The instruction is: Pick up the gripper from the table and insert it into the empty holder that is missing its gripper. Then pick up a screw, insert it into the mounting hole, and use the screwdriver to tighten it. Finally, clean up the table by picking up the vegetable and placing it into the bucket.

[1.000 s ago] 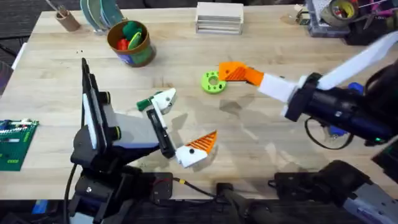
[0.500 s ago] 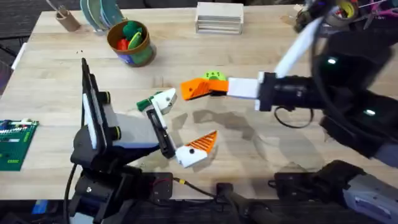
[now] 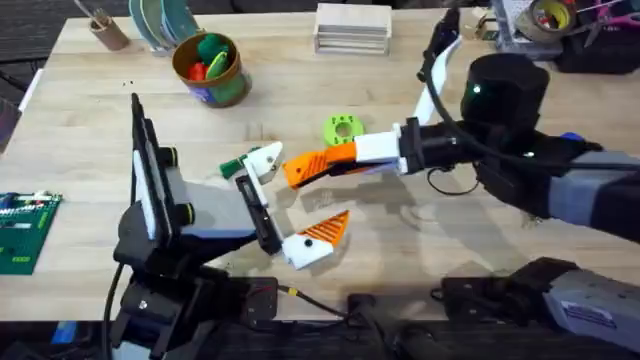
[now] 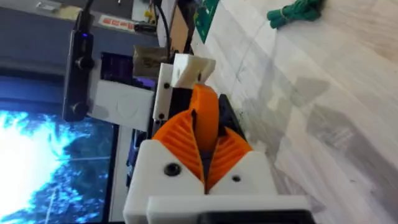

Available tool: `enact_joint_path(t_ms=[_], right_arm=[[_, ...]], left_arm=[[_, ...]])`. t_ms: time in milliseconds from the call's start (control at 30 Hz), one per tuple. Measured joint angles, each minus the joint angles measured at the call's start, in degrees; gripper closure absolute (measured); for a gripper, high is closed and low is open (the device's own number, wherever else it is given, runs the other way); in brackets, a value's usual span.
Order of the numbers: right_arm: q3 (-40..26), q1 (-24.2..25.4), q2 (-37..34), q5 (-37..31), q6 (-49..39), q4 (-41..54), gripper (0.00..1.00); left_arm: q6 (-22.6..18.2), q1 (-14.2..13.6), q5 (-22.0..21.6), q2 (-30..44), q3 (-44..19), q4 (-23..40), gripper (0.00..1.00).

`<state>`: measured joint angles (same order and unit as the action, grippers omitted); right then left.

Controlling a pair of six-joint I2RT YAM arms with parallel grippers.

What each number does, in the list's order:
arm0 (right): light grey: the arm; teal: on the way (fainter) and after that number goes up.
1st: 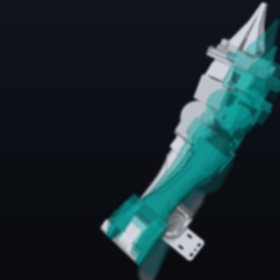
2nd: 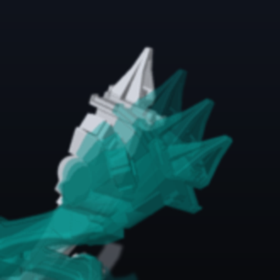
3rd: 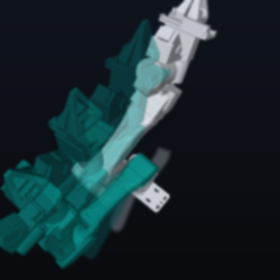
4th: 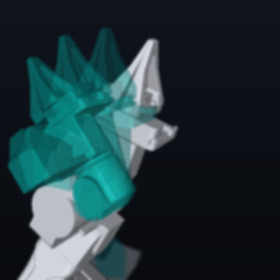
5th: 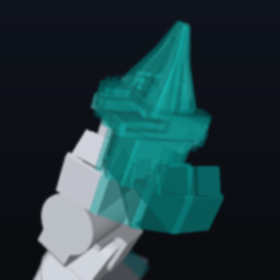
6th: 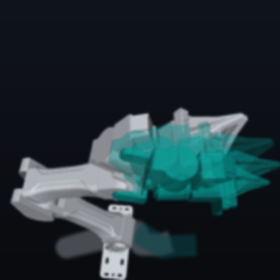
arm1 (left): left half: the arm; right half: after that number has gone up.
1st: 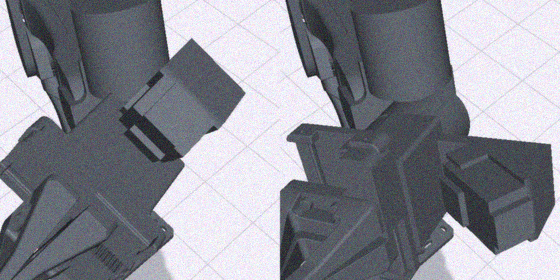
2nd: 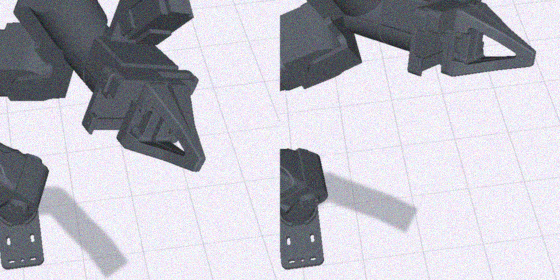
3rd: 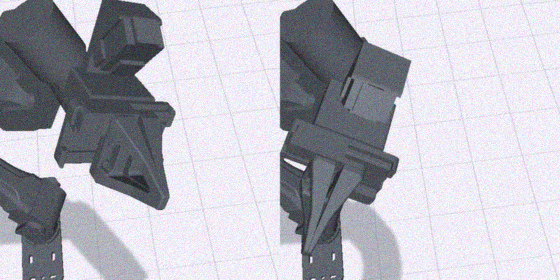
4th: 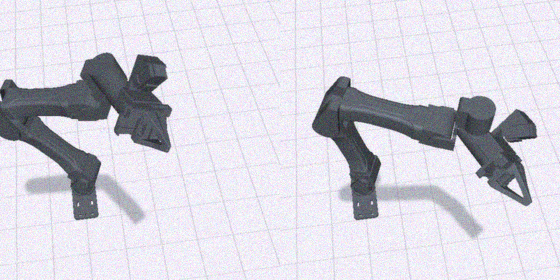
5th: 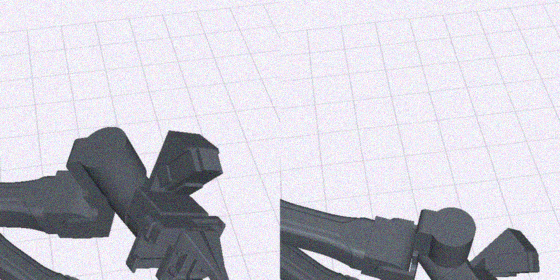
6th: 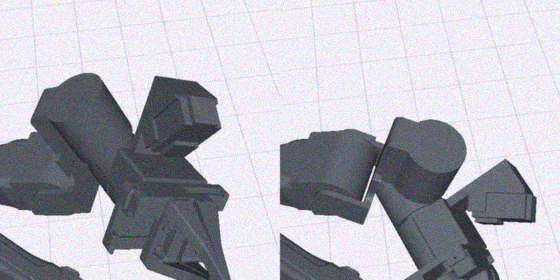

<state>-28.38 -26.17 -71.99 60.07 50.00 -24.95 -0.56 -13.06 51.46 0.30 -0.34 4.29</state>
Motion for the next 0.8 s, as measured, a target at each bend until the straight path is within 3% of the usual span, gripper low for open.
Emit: enact_joint_path(t_ms=[333, 800], right_arm=[[0.02, 0.00, -4.92, 2.80, 7.04, -11.24, 0.985], [0.02, -1.68, -9.79, 0.42, 12.93, -19.35, 0.985]], left_arm=[[0.00, 0.02, -0.02, 0.00, 0.00, 0.00, 0.008], [0.32, 0.13, -1.24, 0.00, 0.00, -0.05, 0.007]])
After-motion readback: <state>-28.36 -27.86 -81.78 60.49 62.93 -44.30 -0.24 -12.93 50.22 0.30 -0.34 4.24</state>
